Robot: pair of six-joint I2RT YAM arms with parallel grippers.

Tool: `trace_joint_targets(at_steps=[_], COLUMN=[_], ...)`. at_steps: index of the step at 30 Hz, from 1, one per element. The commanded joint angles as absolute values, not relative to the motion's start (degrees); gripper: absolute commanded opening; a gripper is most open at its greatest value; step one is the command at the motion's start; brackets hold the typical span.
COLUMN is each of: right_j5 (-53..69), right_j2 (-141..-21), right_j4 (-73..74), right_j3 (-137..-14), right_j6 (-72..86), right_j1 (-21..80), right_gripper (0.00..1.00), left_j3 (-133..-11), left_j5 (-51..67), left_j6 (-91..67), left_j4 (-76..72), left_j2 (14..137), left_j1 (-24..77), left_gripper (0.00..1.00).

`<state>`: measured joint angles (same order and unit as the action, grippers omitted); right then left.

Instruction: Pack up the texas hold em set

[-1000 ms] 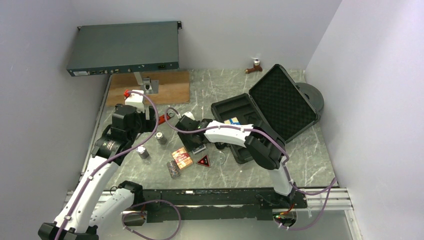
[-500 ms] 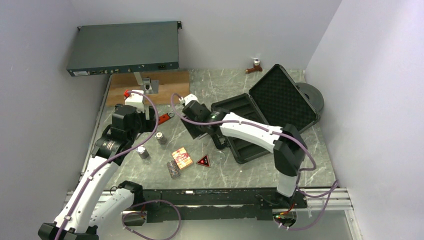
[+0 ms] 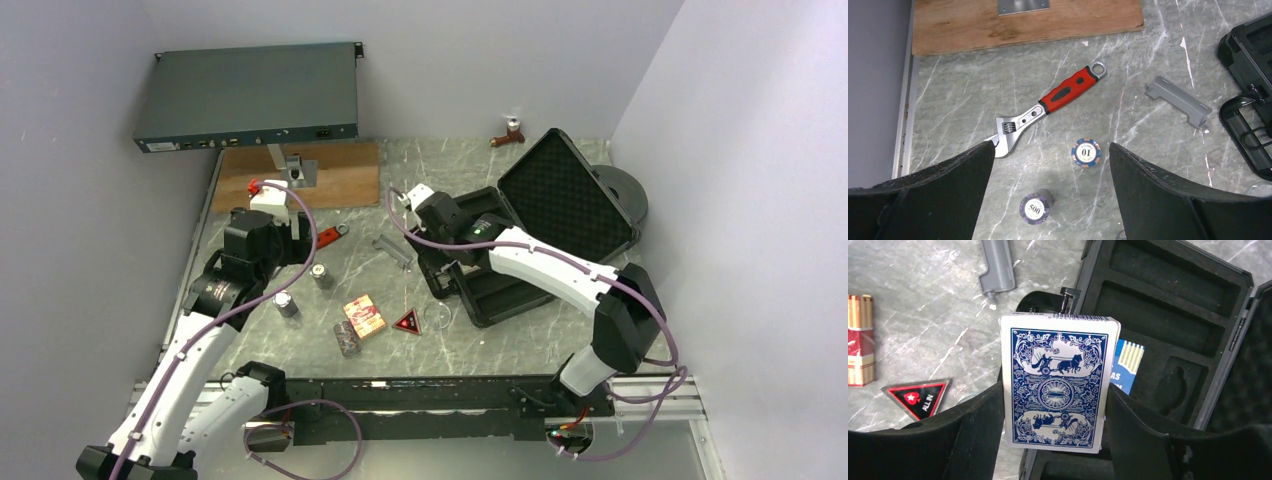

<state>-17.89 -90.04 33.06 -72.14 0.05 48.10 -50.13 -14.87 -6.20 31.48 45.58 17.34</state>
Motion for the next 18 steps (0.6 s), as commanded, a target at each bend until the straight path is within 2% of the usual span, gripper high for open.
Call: trace_joint_targets(at_steps=[1, 6, 18], right_j5=[-10.3, -8.1, 1.6], right_j2=[-85.7, -80.1, -85.1], right_j4=[30.4, 24.4, 26.0], right_j3=[-72.3, -67.1, -70.7], right_j6=[-1.7, -4.7, -9.6], right_j1=[45.0, 41.6, 28.7], right_gripper=[0.00, 0.00, 0.00], left_j3=[-51.2, -51.4, -51.3], left_j5=[-15.1, -13.9, -10.7], left_j6=[-6.0, -6.1, -6.6], left_j4=[29.8, 29.8, 29.2], left_j2=[44.9, 45.7, 46.6], left_j1=[17.5, 17.5, 17.5], left_gripper=[0.91, 0.91, 0.90])
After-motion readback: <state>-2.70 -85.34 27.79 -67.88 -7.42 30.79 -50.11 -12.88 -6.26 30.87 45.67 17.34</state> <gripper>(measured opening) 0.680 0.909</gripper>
